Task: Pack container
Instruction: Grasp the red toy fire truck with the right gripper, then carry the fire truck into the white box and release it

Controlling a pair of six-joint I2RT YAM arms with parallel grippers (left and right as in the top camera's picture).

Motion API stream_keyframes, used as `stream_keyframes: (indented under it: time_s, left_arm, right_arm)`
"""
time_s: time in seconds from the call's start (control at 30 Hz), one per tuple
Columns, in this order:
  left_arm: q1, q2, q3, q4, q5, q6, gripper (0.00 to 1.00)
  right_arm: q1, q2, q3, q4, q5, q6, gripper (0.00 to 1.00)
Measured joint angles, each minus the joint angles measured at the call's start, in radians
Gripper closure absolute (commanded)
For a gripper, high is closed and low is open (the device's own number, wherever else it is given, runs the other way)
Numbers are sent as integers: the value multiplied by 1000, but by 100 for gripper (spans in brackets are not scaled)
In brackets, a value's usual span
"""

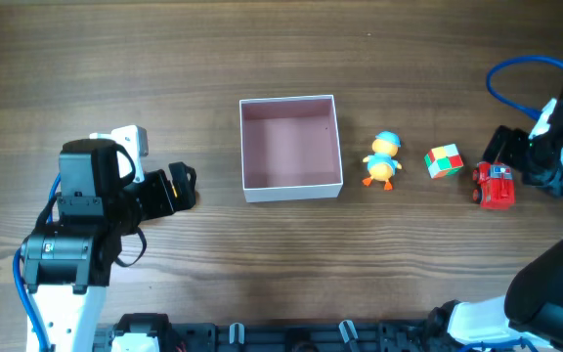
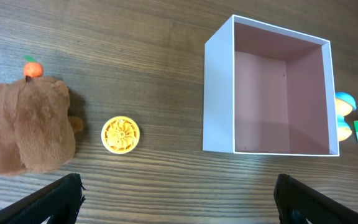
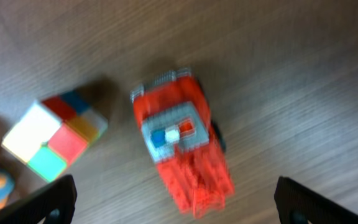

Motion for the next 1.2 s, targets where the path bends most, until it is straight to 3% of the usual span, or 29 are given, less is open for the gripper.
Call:
stream_keyframes:
  time_s: [0.13,0.3,0.47,0.53,0.83,0.9,0.93,1.07,1.2]
  left_arm:
    - [0,0,0,23,0,0,0]
    - [0,0,0,26,0,0,0]
    - [0,0,0,26,0,0,0]
    - [0,0,0,26,0,0,0]
    - [0,0,0,29,0,0,0]
    - [0,0,0,29,0,0,0]
    - [0,0,0,29,0,0,0]
    - [0,0,0,29,0,0,0]
    - [0,0,0,30,0,0,0]
  right_arm:
    - [0,5,-138,179,18,-39,0]
    - [0,12,-249,283,18,-79,5]
    - [0,13,-250,299,18,-89,24]
    - [0,13,-250,299,18,-93,38]
    - [0,13,-250,299,13,-90,70]
    - [0,13,-250,299,13,-89,83]
    - [0,13,-250,299,13,-82,96]
    - [0,13,-250,291,6,-27,96]
    - [7,1,-192,142,-20,48,96]
